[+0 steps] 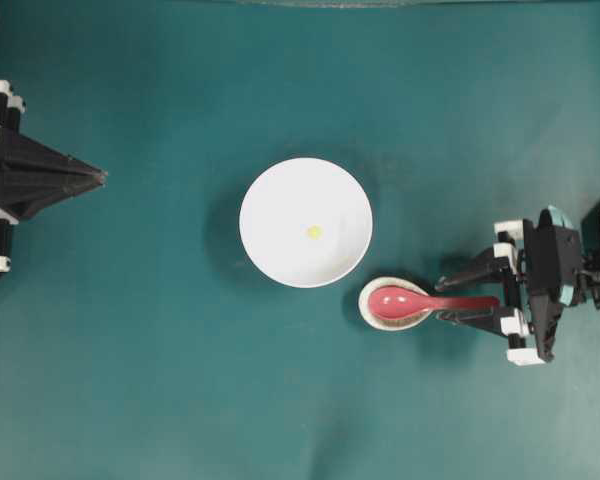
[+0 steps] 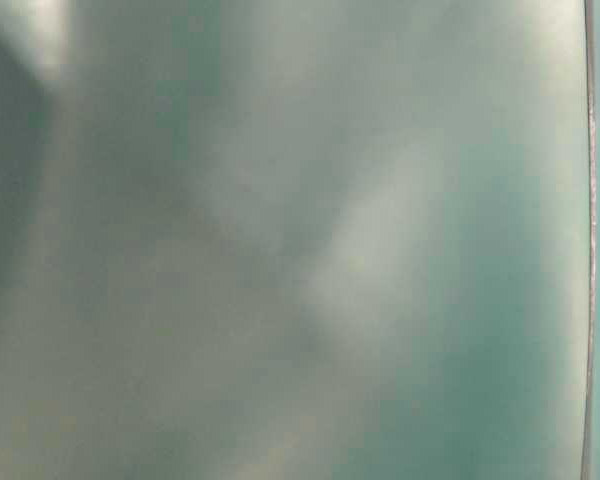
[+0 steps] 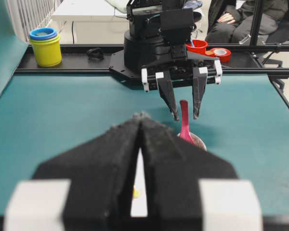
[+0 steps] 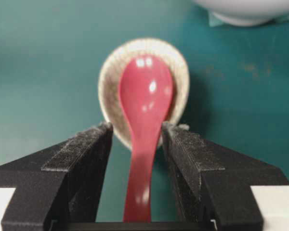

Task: Scoop the yellow hexagonal prism block from the bowl with a spoon using the right arm.
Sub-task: 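Move the right gripper open toward the pink spoon handle, then close the right gripper on the pink spoon handle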

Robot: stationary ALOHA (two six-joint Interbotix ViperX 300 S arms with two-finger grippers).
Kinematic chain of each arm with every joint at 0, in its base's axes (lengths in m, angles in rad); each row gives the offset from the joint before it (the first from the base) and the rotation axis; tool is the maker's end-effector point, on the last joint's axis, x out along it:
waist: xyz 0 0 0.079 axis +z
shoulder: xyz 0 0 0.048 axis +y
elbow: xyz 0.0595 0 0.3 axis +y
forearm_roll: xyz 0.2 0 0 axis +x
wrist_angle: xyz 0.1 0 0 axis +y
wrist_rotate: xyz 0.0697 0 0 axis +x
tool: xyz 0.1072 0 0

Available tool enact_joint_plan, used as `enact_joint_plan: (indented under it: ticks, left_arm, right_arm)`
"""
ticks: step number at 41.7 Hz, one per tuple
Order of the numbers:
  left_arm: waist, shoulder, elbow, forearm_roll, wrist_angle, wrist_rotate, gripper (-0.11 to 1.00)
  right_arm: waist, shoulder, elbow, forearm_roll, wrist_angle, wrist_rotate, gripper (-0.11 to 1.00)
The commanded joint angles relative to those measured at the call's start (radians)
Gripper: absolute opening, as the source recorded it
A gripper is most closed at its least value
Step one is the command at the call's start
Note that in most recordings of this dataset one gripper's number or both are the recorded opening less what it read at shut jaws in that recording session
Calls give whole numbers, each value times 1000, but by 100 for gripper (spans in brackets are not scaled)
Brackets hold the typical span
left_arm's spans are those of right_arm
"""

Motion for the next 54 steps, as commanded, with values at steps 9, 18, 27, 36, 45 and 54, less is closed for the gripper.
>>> enact_joint_plan:
  ticks: [9, 18, 27, 36, 45, 54]
  left_arm:
    - [2, 9, -18, 3, -2, 0, 0]
    - [2, 9, -18, 3, 6, 0, 0]
    - [2, 9, -18, 3, 6, 0, 0]
    - [2, 9, -18, 3, 8, 0, 0]
    - [2, 11, -18, 3, 6, 0, 0]
    - [2, 9, -20, 3, 6, 0, 0]
  right_arm:
    - [15, 38, -2, 32, -14, 8, 52]
    - [23, 55, 2, 32, -14, 26, 52]
    - [25, 54, 5, 31, -14, 26, 52]
    - [23, 55, 6, 29, -14, 23, 52]
    - [23, 55, 6, 29, -26, 15, 52]
    - [23, 55, 6, 29, -32, 9, 52]
